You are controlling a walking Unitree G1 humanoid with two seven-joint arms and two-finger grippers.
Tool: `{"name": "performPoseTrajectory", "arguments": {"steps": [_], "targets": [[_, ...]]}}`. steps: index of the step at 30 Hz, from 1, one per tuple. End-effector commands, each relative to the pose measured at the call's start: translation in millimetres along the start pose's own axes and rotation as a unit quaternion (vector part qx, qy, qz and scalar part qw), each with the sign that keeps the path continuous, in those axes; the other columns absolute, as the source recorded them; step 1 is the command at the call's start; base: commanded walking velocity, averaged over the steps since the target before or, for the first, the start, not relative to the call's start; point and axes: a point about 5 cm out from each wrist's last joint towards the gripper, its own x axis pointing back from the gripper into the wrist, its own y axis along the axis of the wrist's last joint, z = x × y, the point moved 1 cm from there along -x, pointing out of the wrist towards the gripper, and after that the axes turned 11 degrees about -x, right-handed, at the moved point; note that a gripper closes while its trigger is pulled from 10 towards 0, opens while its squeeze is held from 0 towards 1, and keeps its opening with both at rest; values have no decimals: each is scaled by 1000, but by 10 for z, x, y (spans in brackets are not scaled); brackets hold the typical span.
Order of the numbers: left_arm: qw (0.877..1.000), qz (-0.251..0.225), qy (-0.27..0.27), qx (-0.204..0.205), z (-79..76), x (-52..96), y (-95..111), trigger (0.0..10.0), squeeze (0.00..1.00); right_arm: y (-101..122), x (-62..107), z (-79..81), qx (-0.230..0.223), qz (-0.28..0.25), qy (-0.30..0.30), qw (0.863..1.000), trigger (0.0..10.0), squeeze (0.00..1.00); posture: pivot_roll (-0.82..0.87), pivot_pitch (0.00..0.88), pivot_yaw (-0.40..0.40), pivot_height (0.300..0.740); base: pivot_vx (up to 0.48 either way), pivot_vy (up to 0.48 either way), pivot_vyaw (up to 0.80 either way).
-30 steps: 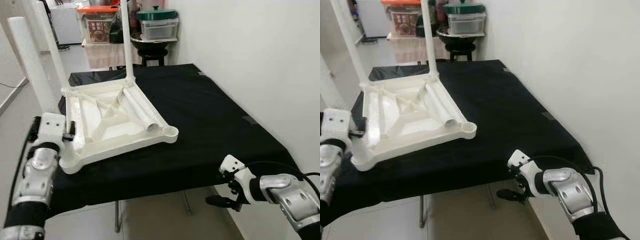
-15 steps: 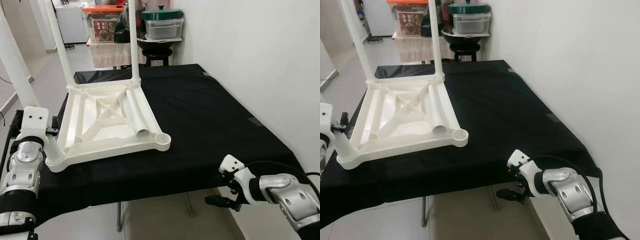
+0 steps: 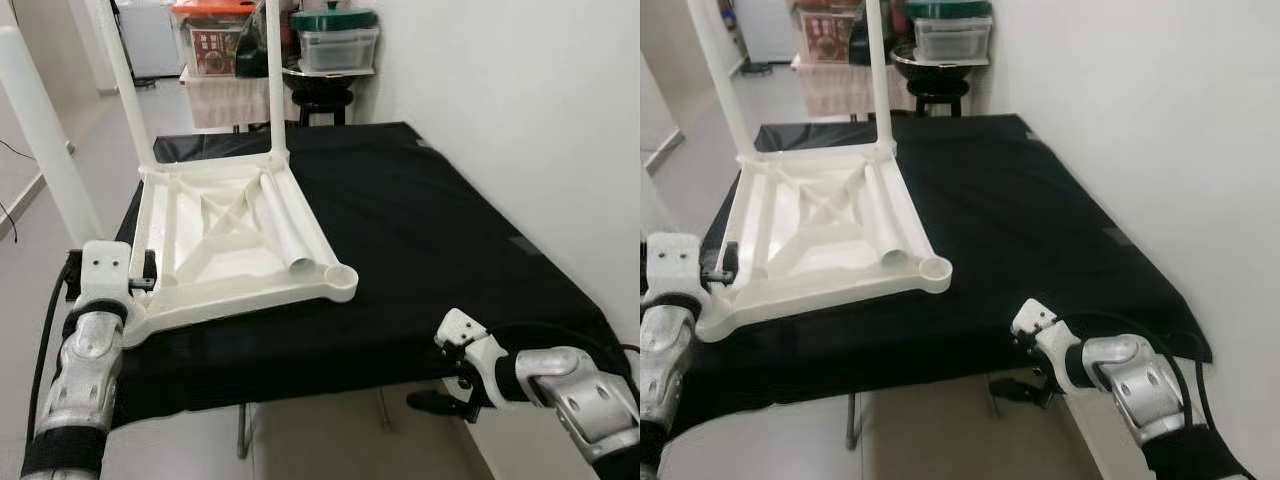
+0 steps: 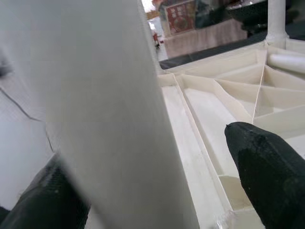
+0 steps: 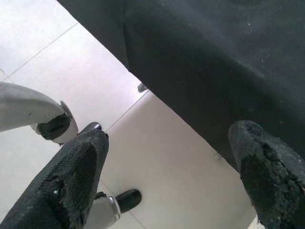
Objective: Building children table
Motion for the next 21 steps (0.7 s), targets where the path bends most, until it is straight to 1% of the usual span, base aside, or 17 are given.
{"name": "performPoseTrajectory", "arguments": {"steps": [1,2,4,5,7,9,10,12,13,15,16,17,18,20,21], "targets": [[1000,1,-1,-1,-37,86,30,10000,0,-5,-17,32,0,1,9,1000,10000,0,-51,0,-13,740,0,0,0],[1000,12,4,-3,-39,208,-27,10000,0,-16,-21,36,-1,3,10,1000,10000,0,-46,0,-11,740,0,0,0],[1000,27,1,-2,-69,374,-113,10000,0,-29,-27,42,-2,4,13,1000,10000,0,-44,0,-11,740,0,0,0],[999,32,-3,1,-88,432,-139,10000,0,-32,-29,43,-3,5,13,1000,10000,0,-44,0,-11,740,0,0,0],[999,32,-3,1,-88,432,-139,10000,0,-32,-29,43,-3,5,13,1000,10000,0,-44,0,-11,740,0,0,0],[999,36,-19,3,-160,583,-165,10000,0,-37,-32,42,-3,5,14,1000,10000,0,-40,0,-6,740,0,0,0],[999,36,-19,3,-160,583,-165,10000,0,-37,-32,42,-3,5,14,1000,10000,0,-40,0,-6,740,0,0,0],[997,52,-55,7,-286,801,-202,10000,0,-48,-32,36,-4,7,14,1000,10000,0,-35,0,-6,740,0,0,0],[997,52,-55,7,-286,801,-202,10000,0,-48,-32,36,-4,7,14,1000,10000,0,-35,0,-6,740,0,0,0],[993,70,-91,11,-376,941,-235,10000,0,-48,-33,30,-3,6,13,1000,10000,0,-34,0,-7,740,0,0,0],[993,70,-91,11,-376,941,-235,10000,0,-48,-33,30,-3,6,13,1000,10000,0,-34,0,-7,740,0,0,0],[989,57,-135,22,-465,990,-191,10000,0,-16,-43,9,-2,-3,3,1000,10000,0,-33,0,-8,740,0,0,0],[985,47,-165,31,-522,1021,-153,10000,0,8,-51,-6,-2,-11,-4,1000,10000,0,-33,0,-8,740,0,0,0],[985,47,-165,31,-522,1021,-153,10000,0,8,-51,-6,-2,-11,-4,1000,10000,0,-33,0,-8,740,0,0,0],[967,-12,-250,42,-721,1049,89,10000,0,181,-99,-66,-6,-76,-39,996,10000,0,-27,0,-8,740,0,0,0]]}}
